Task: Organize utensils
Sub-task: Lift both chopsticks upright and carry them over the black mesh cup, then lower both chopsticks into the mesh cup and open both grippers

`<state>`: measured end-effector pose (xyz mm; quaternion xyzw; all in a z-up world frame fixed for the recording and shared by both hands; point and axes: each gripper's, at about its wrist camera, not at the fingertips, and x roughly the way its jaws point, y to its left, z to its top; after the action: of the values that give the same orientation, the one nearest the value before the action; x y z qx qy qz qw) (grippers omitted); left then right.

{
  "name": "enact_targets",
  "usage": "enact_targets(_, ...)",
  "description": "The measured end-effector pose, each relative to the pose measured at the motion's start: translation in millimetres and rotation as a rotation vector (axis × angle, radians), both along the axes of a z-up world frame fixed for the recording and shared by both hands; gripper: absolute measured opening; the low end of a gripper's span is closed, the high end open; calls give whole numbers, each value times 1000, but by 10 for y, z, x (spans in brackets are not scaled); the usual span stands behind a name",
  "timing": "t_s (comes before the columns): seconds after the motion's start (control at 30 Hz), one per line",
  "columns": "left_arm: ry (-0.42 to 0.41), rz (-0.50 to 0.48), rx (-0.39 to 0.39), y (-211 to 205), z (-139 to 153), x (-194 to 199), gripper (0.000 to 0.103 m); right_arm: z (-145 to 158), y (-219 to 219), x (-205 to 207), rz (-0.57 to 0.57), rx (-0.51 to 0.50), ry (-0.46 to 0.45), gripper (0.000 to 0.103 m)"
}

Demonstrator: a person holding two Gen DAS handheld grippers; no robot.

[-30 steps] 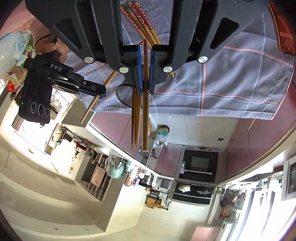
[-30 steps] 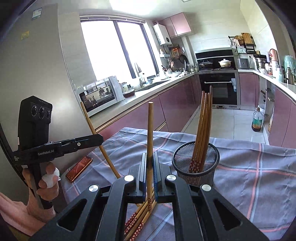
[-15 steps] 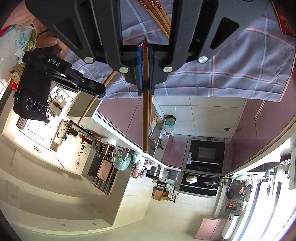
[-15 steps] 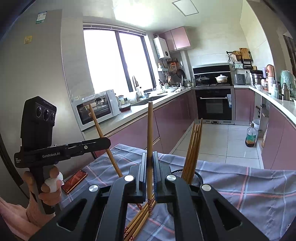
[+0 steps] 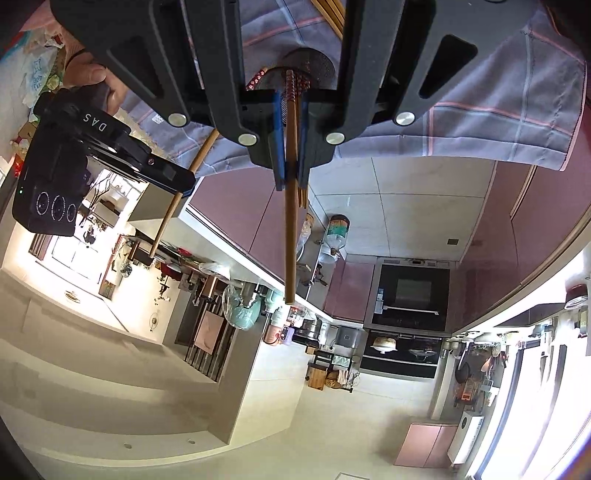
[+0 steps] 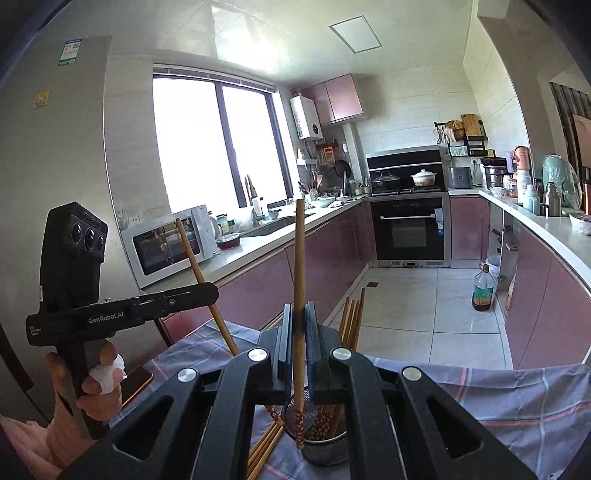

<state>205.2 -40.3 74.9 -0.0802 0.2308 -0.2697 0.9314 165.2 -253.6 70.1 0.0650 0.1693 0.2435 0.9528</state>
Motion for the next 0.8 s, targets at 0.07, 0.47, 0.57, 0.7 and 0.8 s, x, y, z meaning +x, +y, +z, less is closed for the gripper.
enact_targets(0.07,4,6,10,-40,1,64,7,19,-21,33,-11,-2,-8,5)
enact_targets(0.47,61,-3,132,-347,-226,258,7,-209,13,267,-30,-30,56,5)
enact_targets(0.57,84,-15,157,-397,-314,298,7,-308,28,322,-26,-41,92,5)
enact_targets(0.7,114,-36,201,-475,-438,345,7,-430,37,403,-20,-58,146,5)
enact_targets(0.8,133,-49,232,-526,-520,412,7,-528,57,448,-17,-78,192,5)
